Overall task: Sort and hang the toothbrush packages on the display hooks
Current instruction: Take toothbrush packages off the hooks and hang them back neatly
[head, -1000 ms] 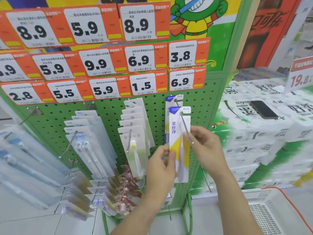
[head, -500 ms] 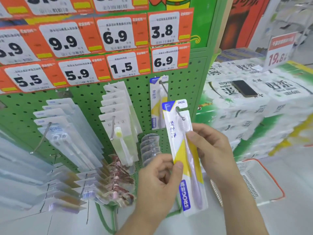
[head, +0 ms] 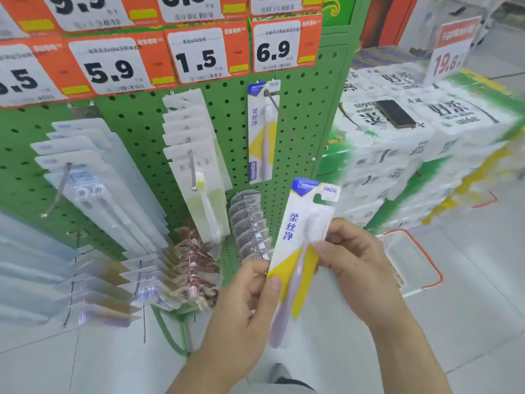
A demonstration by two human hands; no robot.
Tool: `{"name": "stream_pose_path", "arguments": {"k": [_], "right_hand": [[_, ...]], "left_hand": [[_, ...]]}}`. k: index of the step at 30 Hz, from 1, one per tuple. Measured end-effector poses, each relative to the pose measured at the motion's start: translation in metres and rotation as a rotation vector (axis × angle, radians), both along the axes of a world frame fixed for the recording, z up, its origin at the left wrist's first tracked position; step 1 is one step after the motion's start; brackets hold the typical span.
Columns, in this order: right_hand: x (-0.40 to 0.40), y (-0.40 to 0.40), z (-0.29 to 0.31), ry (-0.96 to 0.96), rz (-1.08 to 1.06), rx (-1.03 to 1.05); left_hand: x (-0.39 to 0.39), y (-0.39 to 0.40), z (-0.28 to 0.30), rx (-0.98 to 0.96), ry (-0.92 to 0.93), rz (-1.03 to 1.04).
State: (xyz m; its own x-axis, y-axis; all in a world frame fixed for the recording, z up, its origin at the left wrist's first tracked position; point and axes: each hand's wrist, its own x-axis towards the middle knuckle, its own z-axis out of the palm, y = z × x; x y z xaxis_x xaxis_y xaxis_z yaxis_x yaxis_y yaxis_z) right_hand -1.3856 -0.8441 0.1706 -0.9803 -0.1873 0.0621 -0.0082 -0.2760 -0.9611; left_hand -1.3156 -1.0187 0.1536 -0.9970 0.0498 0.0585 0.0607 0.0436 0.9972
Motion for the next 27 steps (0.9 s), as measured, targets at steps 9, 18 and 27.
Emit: {"name": "stream_pose_path", "arguments": {"k": [9,18,27], "right_hand": [[0.023,-0.070,-0.033,-0.265,0.112,0.085],[0.024,-0.100,-0.043,-0.414,0.150,0.029],[0.014,-0.097,-0.041,-0.451,0.148,0.101]], "left_hand": [[0.043,-0.050,-0.037,0.111,-0.255,0.062],[0.057,-0.063,-0.044,0.209,-0.418,0.113],[0.061,-0.067,-0.056,0.220,-0.530,0.022]]}}
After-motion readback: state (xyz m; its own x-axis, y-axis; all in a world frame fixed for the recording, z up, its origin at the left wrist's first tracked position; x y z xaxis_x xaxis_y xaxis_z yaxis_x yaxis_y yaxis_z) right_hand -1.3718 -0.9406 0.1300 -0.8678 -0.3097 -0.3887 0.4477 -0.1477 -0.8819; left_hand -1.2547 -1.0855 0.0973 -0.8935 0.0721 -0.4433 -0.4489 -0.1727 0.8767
